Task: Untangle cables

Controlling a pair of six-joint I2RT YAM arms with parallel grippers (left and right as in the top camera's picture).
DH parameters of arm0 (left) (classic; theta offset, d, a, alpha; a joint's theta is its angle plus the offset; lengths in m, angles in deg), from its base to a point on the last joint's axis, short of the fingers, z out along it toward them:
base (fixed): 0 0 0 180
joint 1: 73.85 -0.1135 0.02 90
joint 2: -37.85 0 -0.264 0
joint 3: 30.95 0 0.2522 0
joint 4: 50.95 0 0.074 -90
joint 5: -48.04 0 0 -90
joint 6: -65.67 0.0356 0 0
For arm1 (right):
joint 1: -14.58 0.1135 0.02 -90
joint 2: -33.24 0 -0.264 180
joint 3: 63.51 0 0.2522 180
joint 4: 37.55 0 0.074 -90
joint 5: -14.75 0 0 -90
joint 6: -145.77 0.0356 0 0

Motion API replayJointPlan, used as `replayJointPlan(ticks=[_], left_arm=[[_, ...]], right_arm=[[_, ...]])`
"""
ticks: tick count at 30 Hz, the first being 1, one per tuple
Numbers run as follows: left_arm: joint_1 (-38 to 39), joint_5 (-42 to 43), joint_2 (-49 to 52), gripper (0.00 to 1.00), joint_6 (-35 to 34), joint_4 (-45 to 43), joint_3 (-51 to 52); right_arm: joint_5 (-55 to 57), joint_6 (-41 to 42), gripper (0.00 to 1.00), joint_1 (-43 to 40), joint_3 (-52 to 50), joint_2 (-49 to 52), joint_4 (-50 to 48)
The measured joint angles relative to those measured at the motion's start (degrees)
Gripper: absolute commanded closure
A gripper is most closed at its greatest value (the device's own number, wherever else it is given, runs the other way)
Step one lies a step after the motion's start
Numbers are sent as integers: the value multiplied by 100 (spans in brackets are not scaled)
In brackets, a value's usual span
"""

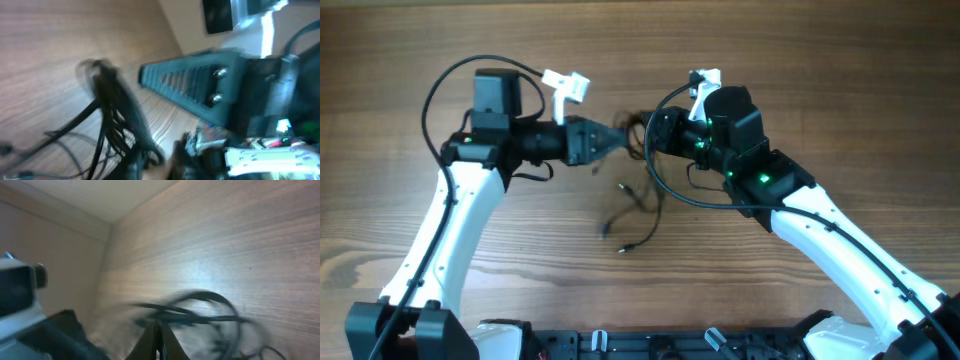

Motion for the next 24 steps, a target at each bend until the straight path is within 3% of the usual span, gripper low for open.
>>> replayJointPlan(ticks=[2,4,5,6,7,9,14,18,21,24], left_arm=[[212,-350,0,61,85,39,0],[393,-575,0,60,103,-74,0],[444,-669,0,58,105,-146,0],[452,-752,0,46,103,-146,0],[450,-1032,0,18,52,-66,0],[446,-1829,-2,11,-466,153,0],[629,-3480,9,35,-2262,258,-2],[944,-4052,621,35,-3423,151,-4],[999,-4162,1537,31,-4315,-487,0],[1075,-4148,2050,34,-4977,-876,0]], right_arm=[[-142,24,93,0,0,0,28],[-258,-11,34,0,0,0,116],[-295,-114,17,0,0,0,232],[-304,-186,0,-15,4,0,428],[-304,-240,0,-37,2,0,555],[-232,-282,0,-173,11,0,1080],[374,-302,0,-758,13,-17,2048],[474,-302,0,-881,13,-17,2149],[492,-302,0,-881,13,-17,2159],[494,-302,0,-881,13,-33,2155]])
